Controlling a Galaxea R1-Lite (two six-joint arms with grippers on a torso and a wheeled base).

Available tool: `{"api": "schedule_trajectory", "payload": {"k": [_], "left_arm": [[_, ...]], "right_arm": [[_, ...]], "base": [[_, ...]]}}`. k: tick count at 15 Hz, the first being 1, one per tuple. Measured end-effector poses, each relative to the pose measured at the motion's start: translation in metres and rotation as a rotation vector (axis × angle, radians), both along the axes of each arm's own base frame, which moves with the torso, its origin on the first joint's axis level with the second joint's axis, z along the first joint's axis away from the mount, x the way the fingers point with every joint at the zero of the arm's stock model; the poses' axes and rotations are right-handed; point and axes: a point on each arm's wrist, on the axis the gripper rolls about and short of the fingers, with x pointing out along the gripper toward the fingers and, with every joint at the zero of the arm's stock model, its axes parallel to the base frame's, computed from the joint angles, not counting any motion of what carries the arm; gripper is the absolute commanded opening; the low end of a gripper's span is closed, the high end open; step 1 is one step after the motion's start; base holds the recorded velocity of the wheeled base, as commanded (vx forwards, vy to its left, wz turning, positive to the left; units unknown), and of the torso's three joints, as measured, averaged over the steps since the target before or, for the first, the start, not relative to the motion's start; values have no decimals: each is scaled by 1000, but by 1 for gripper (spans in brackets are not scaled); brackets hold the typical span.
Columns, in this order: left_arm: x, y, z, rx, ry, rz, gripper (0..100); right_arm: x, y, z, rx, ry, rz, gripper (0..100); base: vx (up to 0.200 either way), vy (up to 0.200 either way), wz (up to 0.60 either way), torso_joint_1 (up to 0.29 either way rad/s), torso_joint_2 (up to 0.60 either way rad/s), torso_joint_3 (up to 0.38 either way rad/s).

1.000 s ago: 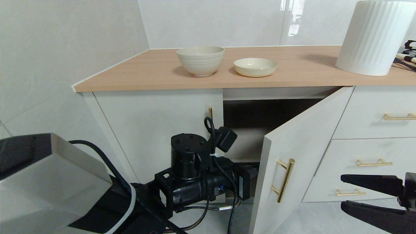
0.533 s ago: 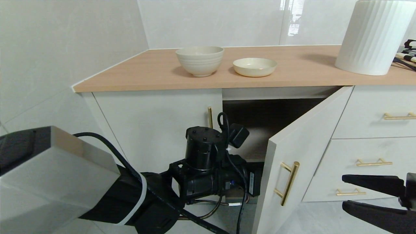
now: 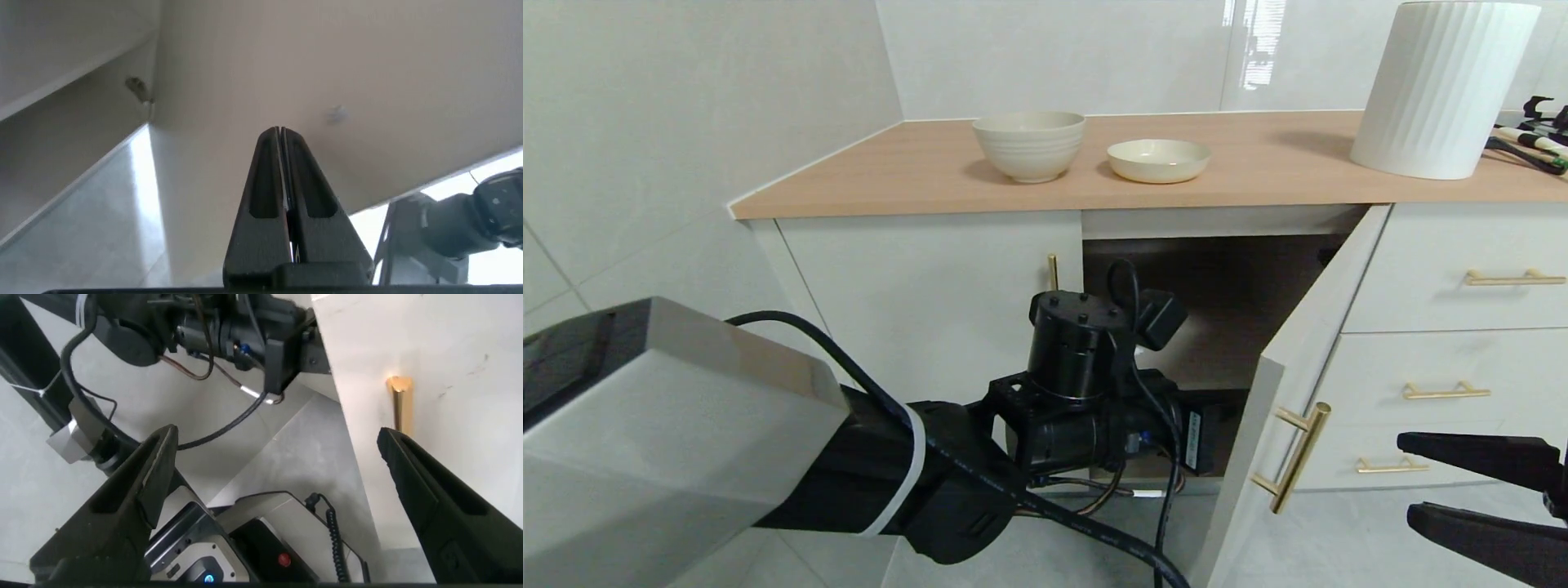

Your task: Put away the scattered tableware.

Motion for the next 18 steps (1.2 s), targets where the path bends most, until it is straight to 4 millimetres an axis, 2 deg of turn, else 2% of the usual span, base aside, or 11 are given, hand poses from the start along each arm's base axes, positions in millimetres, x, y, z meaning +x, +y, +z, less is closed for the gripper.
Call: {"api": "schedule_trajectory", "payload": {"k": [7,9,18], "left_arm": [[-2,-13,-1,4,1,-20,0],[-4,-16,0,0,-2,-28,0],[13,-35,-2,16,-1,2,0]], "right_arm": [[-6,-3,5,19,-33,1,100],[-7,-4,6,21,-37,1,100],[-11,-6,7,9,-77,6,100]], "base": [[0,0,0,0,0,0],[-200,0,0,7,2,2],[0,0,0,0,0,0]]}}
